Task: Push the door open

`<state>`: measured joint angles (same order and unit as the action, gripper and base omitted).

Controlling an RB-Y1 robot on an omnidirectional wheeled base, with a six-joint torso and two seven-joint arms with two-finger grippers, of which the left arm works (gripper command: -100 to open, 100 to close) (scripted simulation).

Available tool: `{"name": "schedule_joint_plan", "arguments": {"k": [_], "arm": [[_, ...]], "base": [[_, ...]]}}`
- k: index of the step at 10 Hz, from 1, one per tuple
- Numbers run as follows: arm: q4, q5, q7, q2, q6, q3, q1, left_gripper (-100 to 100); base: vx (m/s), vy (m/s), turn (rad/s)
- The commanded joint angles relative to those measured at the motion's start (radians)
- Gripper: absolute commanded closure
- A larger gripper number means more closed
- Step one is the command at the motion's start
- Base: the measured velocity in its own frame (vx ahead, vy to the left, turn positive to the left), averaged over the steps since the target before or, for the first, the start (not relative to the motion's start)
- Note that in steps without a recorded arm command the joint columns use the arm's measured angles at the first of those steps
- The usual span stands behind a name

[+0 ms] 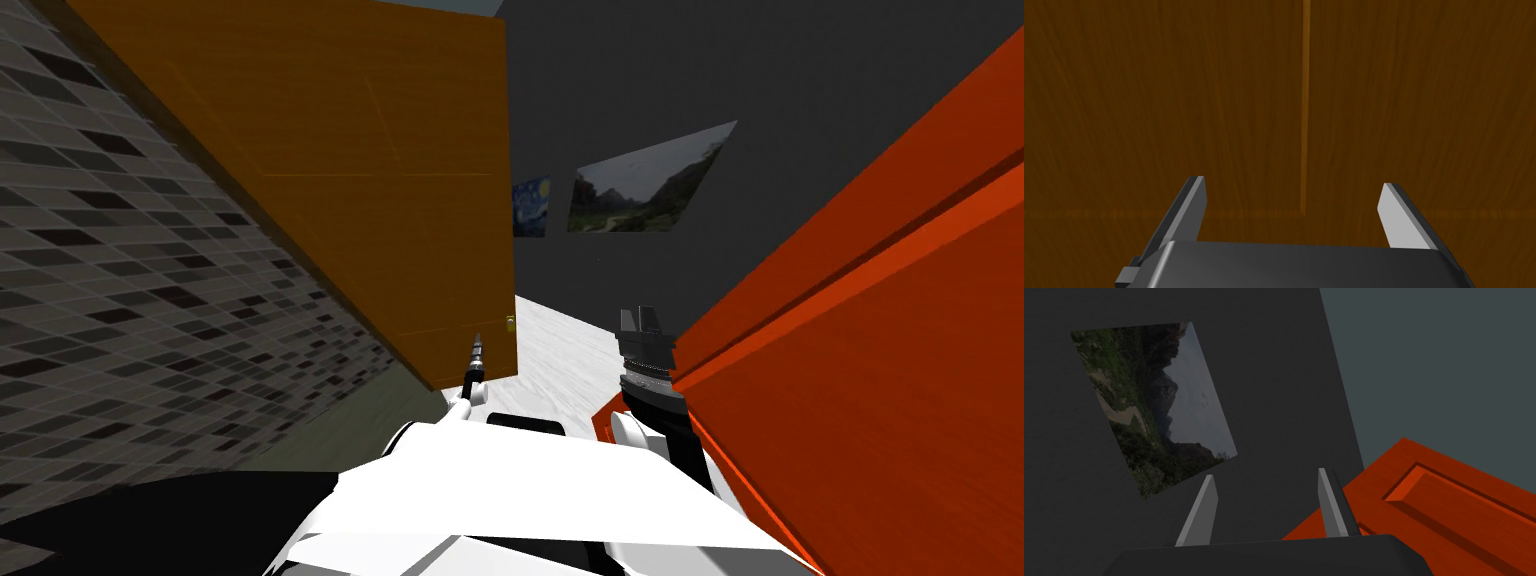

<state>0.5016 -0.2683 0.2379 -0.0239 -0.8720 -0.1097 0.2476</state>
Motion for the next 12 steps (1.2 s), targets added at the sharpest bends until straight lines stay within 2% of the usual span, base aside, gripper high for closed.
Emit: {"name": "schedule_joint_plan", "arguments": {"k": [1, 4, 6, 9, 11, 12], "arm": [[0.005, 0.000, 0.003, -0.023, 0.001, -0.001, -0.002, -100], [0.003, -0.001, 0.007, -0.064, 0.002, -0.005, 0.001, -100], [0.002, -0.001, 0.009, -0.064, 0.002, -0.007, 0.002, -100], [0.000, -0.002, 0.011, -0.037, 0.002, -0.010, 0.004, -100], [0.000, -0.002, 0.013, -0.006, 0.003, -0.012, 0.005, -100], [-0.001, -0.002, 0.014, 0.016, 0.003, -0.013, 0.006, -100]], "base": [[0.094, 0.157, 0.012], [0.168, 0.095, 0.000], [0.192, -0.025, -0.021], [0.127, -0.133, -0.024], [0.100, -0.163, -0.030], [0.093, -0.180, -0.047]]}}
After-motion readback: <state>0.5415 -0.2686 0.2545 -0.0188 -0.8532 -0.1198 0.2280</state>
